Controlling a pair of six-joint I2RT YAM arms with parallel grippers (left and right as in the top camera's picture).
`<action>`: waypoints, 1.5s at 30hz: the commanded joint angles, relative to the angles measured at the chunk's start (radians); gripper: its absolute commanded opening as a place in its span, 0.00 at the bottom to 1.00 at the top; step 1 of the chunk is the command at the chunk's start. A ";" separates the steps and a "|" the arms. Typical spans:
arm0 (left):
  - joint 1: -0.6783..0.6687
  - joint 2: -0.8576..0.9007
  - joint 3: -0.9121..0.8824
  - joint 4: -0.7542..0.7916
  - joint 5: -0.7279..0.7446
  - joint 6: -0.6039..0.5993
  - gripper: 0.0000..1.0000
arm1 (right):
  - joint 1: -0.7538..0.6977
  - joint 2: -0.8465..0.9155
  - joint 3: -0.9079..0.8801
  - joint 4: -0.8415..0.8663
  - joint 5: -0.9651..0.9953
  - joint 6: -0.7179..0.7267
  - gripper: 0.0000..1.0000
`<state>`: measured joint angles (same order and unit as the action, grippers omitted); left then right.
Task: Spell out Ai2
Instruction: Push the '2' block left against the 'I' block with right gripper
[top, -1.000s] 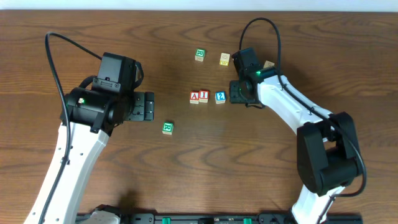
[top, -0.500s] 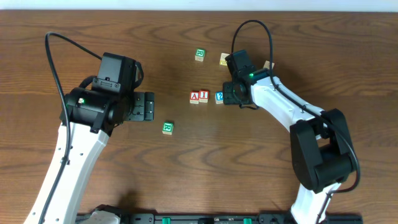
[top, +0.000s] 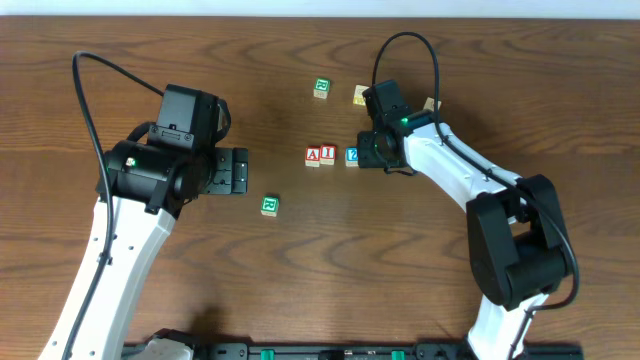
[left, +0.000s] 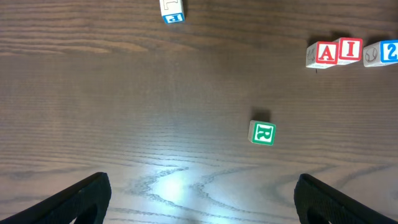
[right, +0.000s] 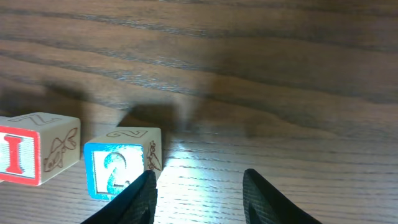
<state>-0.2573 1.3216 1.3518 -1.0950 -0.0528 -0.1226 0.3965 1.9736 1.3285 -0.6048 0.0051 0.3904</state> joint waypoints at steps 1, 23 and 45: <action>0.000 -0.011 0.010 -0.002 -0.006 0.011 0.95 | 0.011 0.009 -0.004 0.009 -0.029 0.018 0.45; 0.000 -0.011 0.010 -0.002 -0.006 0.011 0.96 | 0.015 0.050 -0.002 0.042 -0.039 0.020 0.43; 0.000 -0.011 0.010 -0.002 -0.006 0.011 0.95 | 0.004 0.052 -0.001 0.085 -0.059 0.020 0.51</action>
<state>-0.2573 1.3216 1.3514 -1.0950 -0.0528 -0.1223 0.4049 2.0159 1.3281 -0.5247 -0.0448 0.4004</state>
